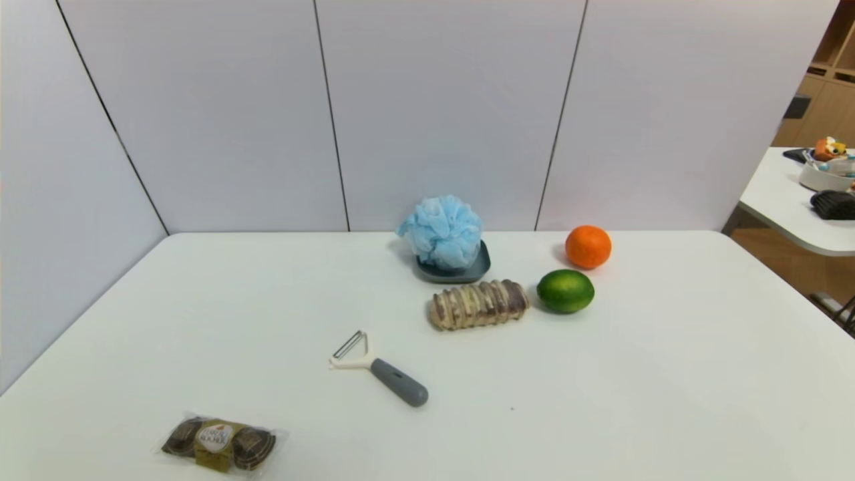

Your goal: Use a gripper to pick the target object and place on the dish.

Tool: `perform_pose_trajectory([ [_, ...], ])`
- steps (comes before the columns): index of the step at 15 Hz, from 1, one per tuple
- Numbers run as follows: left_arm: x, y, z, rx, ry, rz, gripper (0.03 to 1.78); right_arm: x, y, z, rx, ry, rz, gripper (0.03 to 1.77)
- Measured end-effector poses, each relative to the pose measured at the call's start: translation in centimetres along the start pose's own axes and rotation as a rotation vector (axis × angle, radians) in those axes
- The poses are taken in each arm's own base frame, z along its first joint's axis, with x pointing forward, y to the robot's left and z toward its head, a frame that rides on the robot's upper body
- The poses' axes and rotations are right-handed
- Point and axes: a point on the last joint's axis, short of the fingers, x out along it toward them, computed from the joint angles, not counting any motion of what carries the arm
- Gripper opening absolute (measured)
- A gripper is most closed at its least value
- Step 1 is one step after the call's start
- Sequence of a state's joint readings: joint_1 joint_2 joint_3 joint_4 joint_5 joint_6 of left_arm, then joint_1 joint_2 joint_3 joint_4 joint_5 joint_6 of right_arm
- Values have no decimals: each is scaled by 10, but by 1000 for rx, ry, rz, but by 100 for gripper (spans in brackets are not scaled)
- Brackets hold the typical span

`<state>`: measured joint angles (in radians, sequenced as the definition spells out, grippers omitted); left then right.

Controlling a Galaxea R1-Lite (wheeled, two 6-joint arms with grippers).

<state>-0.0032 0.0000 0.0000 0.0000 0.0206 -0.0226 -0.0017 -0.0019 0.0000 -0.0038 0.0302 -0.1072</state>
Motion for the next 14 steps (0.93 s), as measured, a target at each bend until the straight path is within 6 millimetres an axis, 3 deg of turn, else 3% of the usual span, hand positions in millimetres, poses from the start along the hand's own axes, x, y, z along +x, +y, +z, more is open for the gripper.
perform_pose_trajectory([
  [14,0,0,0,0,0,0,169,0,0,0,10,3,0,171],
])
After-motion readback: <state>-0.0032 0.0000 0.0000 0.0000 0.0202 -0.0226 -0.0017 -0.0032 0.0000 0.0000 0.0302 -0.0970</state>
